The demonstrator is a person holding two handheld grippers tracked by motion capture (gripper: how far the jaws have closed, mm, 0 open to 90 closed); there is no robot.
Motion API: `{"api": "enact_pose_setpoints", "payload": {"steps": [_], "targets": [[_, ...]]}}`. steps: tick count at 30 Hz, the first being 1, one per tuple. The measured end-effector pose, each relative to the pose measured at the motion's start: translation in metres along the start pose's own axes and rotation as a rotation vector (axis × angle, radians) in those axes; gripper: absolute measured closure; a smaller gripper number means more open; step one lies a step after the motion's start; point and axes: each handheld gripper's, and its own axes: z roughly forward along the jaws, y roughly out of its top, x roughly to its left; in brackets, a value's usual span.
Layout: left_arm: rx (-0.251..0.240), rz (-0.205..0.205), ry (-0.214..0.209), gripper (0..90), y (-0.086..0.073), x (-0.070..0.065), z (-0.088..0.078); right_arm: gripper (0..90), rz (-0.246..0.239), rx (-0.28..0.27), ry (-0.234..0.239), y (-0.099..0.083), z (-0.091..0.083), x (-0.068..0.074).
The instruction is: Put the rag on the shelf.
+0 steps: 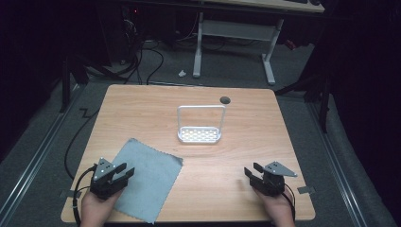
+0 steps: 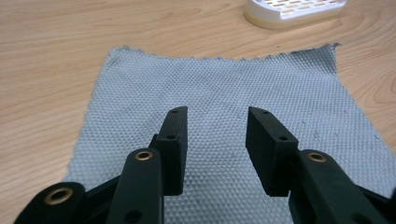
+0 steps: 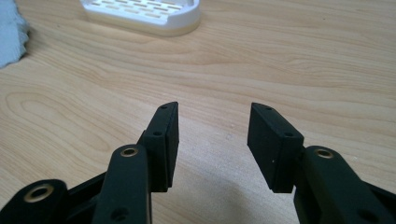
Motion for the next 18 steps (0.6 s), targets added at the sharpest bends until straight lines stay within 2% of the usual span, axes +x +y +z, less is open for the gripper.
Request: {"api": "enact_pose_setpoints", "payload": {"steps": [1, 5, 6, 15, 18], "targets": [[0.009, -0.012, -0.006, 59.0, -0.0019, -0.0001, 0.0021, 53.5, -0.012, -0.001, 0.003, 0.0001, -0.0005, 0.0010], [0.014, -0.018, -0.004, 58.7, -0.0027, -0.0002, 0.0032, 53.4, -0.030, -0.007, 0.019, -0.0002, -0.0006, 0.0038], [0.012, -0.017, -0.002, 58.5, -0.0024, -0.0001, 0.0030, 53.3, -0.047, -0.008, 0.017, 0.0005, -0.0013, 0.0045], [0.018, -0.026, 0.001, 58.2, -0.0042, 0.0046, 0.0019, 53.3, -0.033, -0.005, 0.023, 0.0007, -0.0013, 0.0033], [0.028, -0.025, -0.020, 64.1, -0.0049, 0.0017, 0.0010, 53.5, -0.037, -0.009, 0.030, 0.0006, -0.0015, 0.0046]]}}
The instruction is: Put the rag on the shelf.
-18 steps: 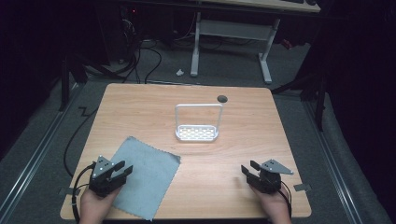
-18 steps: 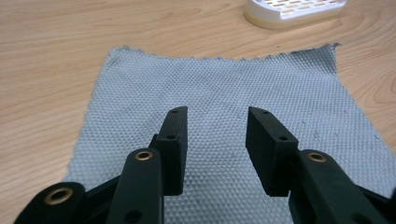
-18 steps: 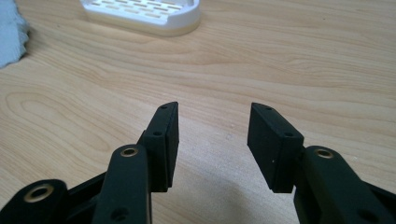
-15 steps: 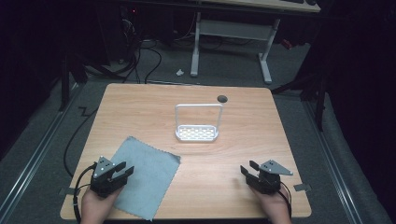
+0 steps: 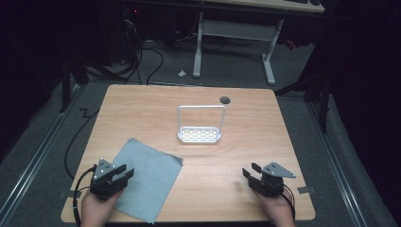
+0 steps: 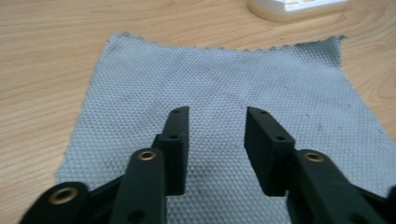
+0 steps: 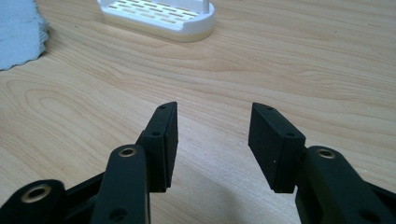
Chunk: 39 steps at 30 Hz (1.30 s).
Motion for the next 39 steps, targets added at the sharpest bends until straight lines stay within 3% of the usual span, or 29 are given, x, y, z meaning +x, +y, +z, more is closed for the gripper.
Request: {"api": "enact_pose_setpoints", "payload": {"steps": [2, 4, 6, 8, 9, 12, 16, 19, 20, 21, 22, 23, 24, 27, 29, 32, 33, 34, 35, 39], "targets": [[0.010, 0.000, -0.012, 67.8, 0.000, -0.002, 0.001, 53.5, 0.003, 0.001, 0.002, 0.000, 0.000, 0.000], [0.055, 0.018, -0.046, 82.9, 0.000, -0.009, 0.003, 54.1, 0.020, 0.003, 0.004, -0.001, 0.001, 0.000], [0.078, 0.047, -0.067, 89.4, 0.000, -0.017, 0.003, 54.5, 0.022, -0.002, 0.004, -0.001, 0.000, 0.001], [0.097, 0.070, -0.075, 89.8, 0.001, -0.021, 0.004, 54.7, 0.018, -0.008, 0.003, -0.001, -0.002, 0.002], [0.137, 0.110, -0.078, 89.8, 0.000, -0.029, 0.008, 54.9, -0.002, -0.018, 0.001, 0.001, -0.003, 0.003], [0.191, 0.127, -0.091, 89.8, -0.003, -0.034, 0.017, 55.0, -0.010, -0.018, 0.004, 0.000, -0.003, 0.003], [0.182, 0.119, -0.107, 89.8, -0.003, -0.037, 0.019, 55.0, -0.005, -0.013, 0.014, 0.000, -0.002, 0.002], [0.183, 0.150, -0.119, 89.8, -0.002, -0.046, 0.022, 55.3, -0.014, -0.011, 0.016, 0.000, 0.000, 0.003], [0.184, 0.161, -0.136, 89.7, -0.001, -0.055, 0.025, 55.4, -0.010, -0.008, 0.018, 0.000, 0.000, 0.004], [0.184, 0.161, -0.136, 89.7, -0.001, -0.055, 0.025, 55.4, -0.010, -0.006, 0.019, 0.000, 0.001, 0.004], [0.185, 0.144, -0.184, 89.8, 0.000, -0.066, 0.031, 55.8, -0.003, -0.006, 0.024, -0.001, 0.001, 0.004], [0.187, 0.154, -0.200, 89.7, 0.002, -0.074, 0.035, 55.8, 0.012, -0.005, 0.031, -0.002, 0.002, 0.005], [0.187, 0.154, -0.200, 89.7, 0.002, -0.074, 0.035, 55.9, 0.018, -0.002, 0.035, -0.002, 0.003, 0.006], [0.204, 0.193, -0.246, 89.0, 0.008, -0.097, 0.045, 57.1, -0.003, 0.003, 0.032, -0.001, 0.004, 0.009], [0.161, 0.230, -0.242, 87.5, 0.013, -0.106, 0.041, 57.8, -0.016, 0.000, 0.034, 0.000, 0.004, 0.012], [0.109, 0.182, -0.204, 87.2, 0.016, -0.088, 0.027, 59.5, -0.030, 0.001, 0.045, 0.002, 0.005, 0.016], [0.109, 0.182, -0.204, 87.2, 0.016, -0.088, 0.027, 59.5, -0.030, 0.001, 0.045, 0.002, 0.005, 0.016], [0.099, 0.158, -0.175, 87.2, 0.014, -0.078, 0.022, 61.3, -0.035, 0.001, 0.054, 0.003, 0.006, 0.018], [0.106, 0.174, -0.147, 87.6, 0.014, -0.069, 0.019, 63.3, -0.046, 0.004, 0.064, 0.004, 0.007, 0.023], [0.124, 0.136, -0.061, 89.2, 0.006, -0.033, 0.006, 72.0, -0.062, 0.008, 0.129, 0.009, 0.011, 0.039]]}}
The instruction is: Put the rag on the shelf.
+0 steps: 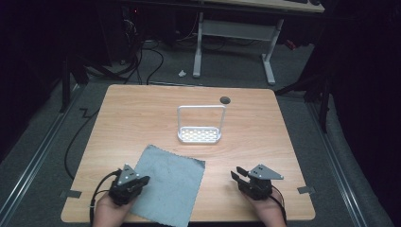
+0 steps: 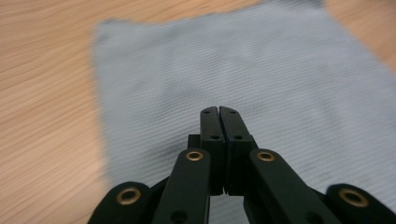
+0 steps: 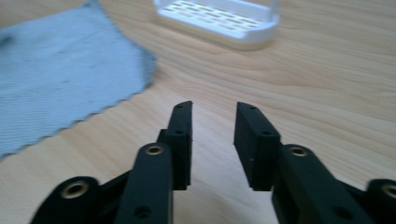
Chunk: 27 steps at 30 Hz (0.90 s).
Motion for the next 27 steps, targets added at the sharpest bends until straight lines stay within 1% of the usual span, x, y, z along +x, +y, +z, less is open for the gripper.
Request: {"api": "enact_pose_setpoints", "payload": {"steps": [1, 2, 3, 4, 5, 6, 7, 8, 9, 10, 11, 12, 14, 15, 16, 17, 20, 21, 23, 24, 25, 26, 27], "targets": [[0.007, -0.020, 0.010, 89.2, -0.003, 0.007, -0.002, 74.4, -0.019, 0.006, 0.020, 0.002, 0.003, 0.006], [0.007, -0.042, 0.017, 89.6, -0.005, 0.013, -0.003, 78.7, -0.056, 0.027, 0.051, 0.005, 0.010, 0.020], [0.013, -0.073, 0.008, 89.6, -0.009, 0.019, -0.003, 82.6, -0.073, 0.035, 0.070, 0.008, 0.014, 0.027], [0.013, -0.073, 0.008, 89.6, -0.009, 0.019, -0.003, 88.0, -0.097, 0.046, 0.091, 0.010, 0.019, 0.034], [0.018, -0.073, 0.010, 89.6, -0.011, 0.019, -0.003, 88.0, -0.097, 0.046, 0.091, 0.010, 0.019, 0.034], [0.025, -0.066, 0.008, 89.6, -0.012, 0.018, -0.003, 90.0, -0.122, 0.066, 0.117, 0.012, 0.023, 0.040], [0.028, -0.061, 0.005, 89.7, -0.013, 0.017, -0.003, 90.0, -0.164, 0.108, 0.163, 0.017, 0.034, 0.054], [0.030, -0.059, 0.001, 89.7, -0.014, 0.014, -0.003, 90.0, -0.188, 0.120, 0.176, 0.019, 0.039, 0.060], [0.044, -0.042, 0.005, 89.7, -0.016, 0.009, -0.001, 90.0, -0.211, 0.133, 0.192, 0.020, 0.044, 0.066], [0.054, -0.037, -0.001, 89.7, -0.017, 0.006, 0.001, 90.0, -0.231, 0.140, 0.207, 0.021, 0.049, 0.070], [0.054, -0.037, -0.001, 89.7, -0.017, 0.006, 0.001, 90.0, -0.231, 0.140, 0.207, 0.021, 0.049, 0.070], [0.053, -0.026, 0.007, 89.7, -0.017, 0.000, 0.002, 90.0, -0.251, 0.155, 0.227, 0.023, 0.058, 0.078], [0.055, -0.016, 0.012, 89.7, -0.017, -0.004, 0.003, 90.0, -0.271, 0.170, 0.239, 0.025, 0.066, 0.083], [0.055, -0.016, 0.012, 89.7, -0.017, -0.004, 0.003, 90.0, -0.271, 0.170, 0.239, 0.025, 0.066, 0.083], [0.050, -0.021, 0.007, 89.7, -0.017, -0.005, 0.003, 90.0, -0.288, 0.191, 0.237, 0.024, 0.071, 0.087], [0.050, -0.021, 0.007, 89.7, -0.017, -0.005, 0.003, 90.0, -0.293, 0.197, 0.240, 0.024, 0.073, 0.087], [0.050, -0.033, -0.012, 89.7, -0.018, -0.006, 0.003, 90.0, -0.299, 0.203, 0.238, 0.023, 0.073, 0.087], [0.051, -0.029, -0.021, 89.7, -0.017, -0.007, 0.003, 90.0, -0.297, 0.206, 0.224, 0.022, 0.070, 0.083], [0.056, -0.024, -0.042, 89.7, -0.016, -0.010, 0.005, 90.0, -0.295, 0.204, 0.216, 0.021, 0.069, 0.081], [0.055, -0.018, -0.078, 89.7, -0.014, -0.016, 0.007, 90.0, -0.274, 0.208, 0.194, 0.019, 0.065, 0.073], [0.055, -0.018, -0.078, 89.7, -0.014, -0.016, 0.007, 90.0, -0.274, 0.208, 0.194, 0.019, 0.065, 0.073], [0.056, -0.009, -0.094, 89.7, -0.013, -0.020, 0.009, 90.0, -0.255, 0.208, 0.178, 0.016, 0.060, 0.065], [0.057, 0.002, -0.112, 89.7, -0.012, -0.026, 0.011, 90.0, -0.255, 0.208, 0.178, 0.016, 0.060, 0.065]]}}
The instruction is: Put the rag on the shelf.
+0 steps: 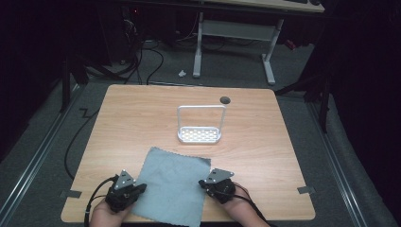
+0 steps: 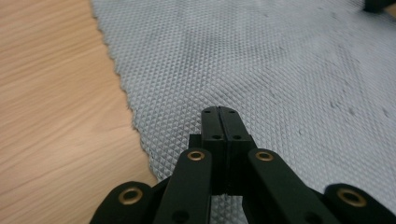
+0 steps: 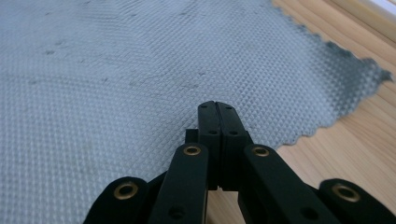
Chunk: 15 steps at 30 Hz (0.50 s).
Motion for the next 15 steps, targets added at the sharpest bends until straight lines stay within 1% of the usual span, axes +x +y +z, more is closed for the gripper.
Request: {"api": "enact_pose_setpoints", "payload": {"steps": [1, 2, 3, 4, 5, 6, 7, 8, 9, 10, 11, 12, 13, 14, 15], "targets": [[0.010, 0.031, -0.030, 89.7, 0.004, -0.011, 0.005, 90.0, 0.018, 0.000, -0.017, -0.007, -0.006, -0.007], [0.010, 0.031, -0.030, 89.7, 0.004, -0.011, 0.005, 90.0, 0.018, 0.000, -0.017, -0.007, -0.006, -0.007], [0.016, 0.063, -0.063, 89.7, 0.009, -0.022, 0.012, 90.0, 0.044, -0.006, -0.039, -0.014, -0.013, -0.014], [0.016, 0.063, -0.063, 89.6, 0.009, -0.022, 0.012, 90.0, 0.060, -0.002, -0.049, -0.018, -0.016, -0.018], [0.021, 0.079, -0.081, 89.6, 0.011, -0.028, 0.015, 90.0, 0.060, -0.002, -0.049, -0.018, -0.016, -0.018], [0.027, 0.091, -0.103, 89.6, 0.014, -0.034, 0.018, 90.0, 0.091, -0.003, -0.075, -0.025, -0.023, -0.025], [0.037, 0.121, -0.142, 89.6, 0.018, -0.044, 0.023, 90.0, 0.101, -0.003, -0.089, -0.029, -0.026, -0.029], [0.037, 0.121, -0.142, 89.4, 0.018, -0.044, 0.023, 90.0, 0.113, -0.002, -0.101, -0.032, -0.029, -0.032], [0.042, 0.131, -0.164, 89.4, 0.020, -0.049, 0.026, 90.0, 0.113, -0.002, -0.101, -0.032, -0.029, -0.032], [0.033, 0.146, -0.181, 86.8, 0.025, -0.055, 0.030, 90.0, 0.127, 0.000, -0.130, -0.038, -0.034, -0.038], [0.020, 0.150, -0.177, 85.7, 0.028, -0.055, 0.031, 90.0, 0.139, 0.001, -0.143, -0.040, -0.037, -0.040], [0.007, 0.150, -0.164, 84.4, 0.032, -0.053, 0.033, 90.0, 0.149, 0.000, -0.150, -0.043, -0.039, -0.042], [0.007, 0.150, -0.164, 82.7, 0.032, -0.053, 0.033, 90.0, 0.149, 0.000, -0.150, -0.043, -0.039, -0.042], [-0.018, 0.136, -0.128, 81.3, 0.041, -0.046, 0.036, 90.0, 0.168, -0.003, -0.159, -0.047, -0.042, -0.044], [-0.018, 0.136, -0.128, 80.3, 0.041, -0.046, 0.036, 90.0, 0.168, -0.003, -0.159, -0.047, -0.042, -0.044]]}}
